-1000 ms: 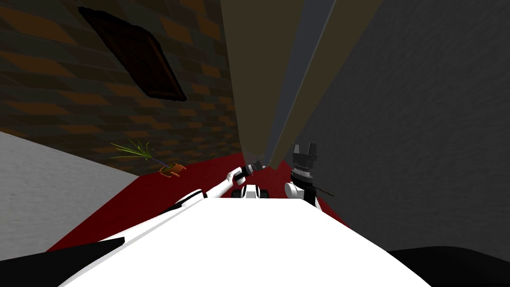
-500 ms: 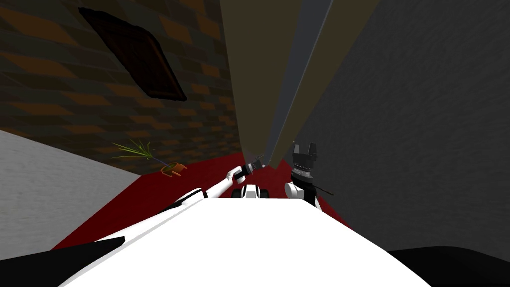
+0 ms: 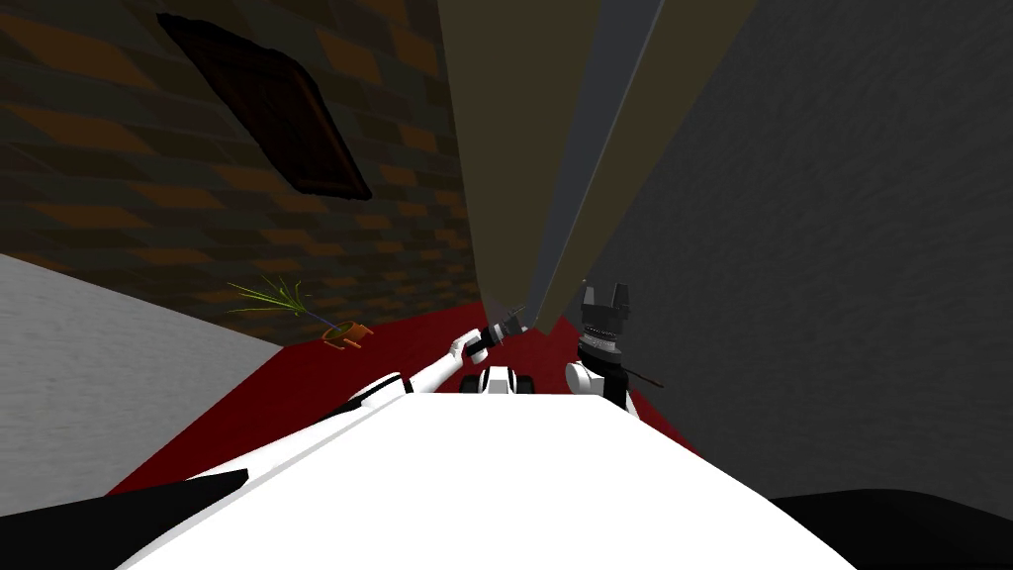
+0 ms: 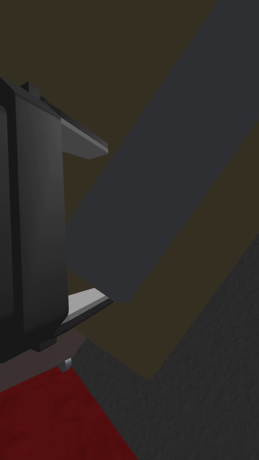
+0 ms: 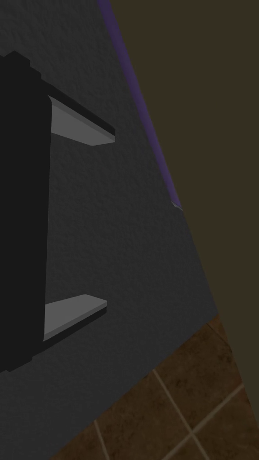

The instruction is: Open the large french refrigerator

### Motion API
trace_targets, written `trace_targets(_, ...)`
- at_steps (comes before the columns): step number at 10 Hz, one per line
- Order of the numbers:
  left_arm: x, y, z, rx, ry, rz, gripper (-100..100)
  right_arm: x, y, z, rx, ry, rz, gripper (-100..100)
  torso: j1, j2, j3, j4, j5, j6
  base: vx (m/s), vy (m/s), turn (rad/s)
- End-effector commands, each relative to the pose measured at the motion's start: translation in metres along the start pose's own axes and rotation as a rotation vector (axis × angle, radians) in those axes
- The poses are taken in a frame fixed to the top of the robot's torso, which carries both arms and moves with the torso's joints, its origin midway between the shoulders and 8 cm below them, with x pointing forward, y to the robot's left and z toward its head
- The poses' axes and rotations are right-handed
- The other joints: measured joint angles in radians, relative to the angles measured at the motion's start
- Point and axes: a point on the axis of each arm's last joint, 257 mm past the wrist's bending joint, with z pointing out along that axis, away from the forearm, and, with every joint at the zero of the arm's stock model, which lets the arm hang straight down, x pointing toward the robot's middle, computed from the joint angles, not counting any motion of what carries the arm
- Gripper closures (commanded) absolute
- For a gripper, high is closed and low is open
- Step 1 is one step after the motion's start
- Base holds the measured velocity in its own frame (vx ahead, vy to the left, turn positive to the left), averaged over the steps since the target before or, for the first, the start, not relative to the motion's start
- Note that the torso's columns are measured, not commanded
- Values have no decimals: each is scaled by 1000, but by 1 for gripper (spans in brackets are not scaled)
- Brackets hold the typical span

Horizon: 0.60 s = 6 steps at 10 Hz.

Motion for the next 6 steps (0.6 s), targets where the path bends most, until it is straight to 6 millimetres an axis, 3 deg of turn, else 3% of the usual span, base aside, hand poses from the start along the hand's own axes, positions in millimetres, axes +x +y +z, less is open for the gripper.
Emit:
trace_targets(1, -3, 3, -2, -6, -8, 0, 0, 0, 0, 0, 0, 0, 0, 0, -2, -3, 0, -6, -3, 0, 8, -6, -2)
trace_targets(6, -12, 11, -10, -24, -36, 0, 0, 0, 0, 0, 0, 0, 0, 0, -11, -17, -6, -19, -8, 2, 0, 0, 0)
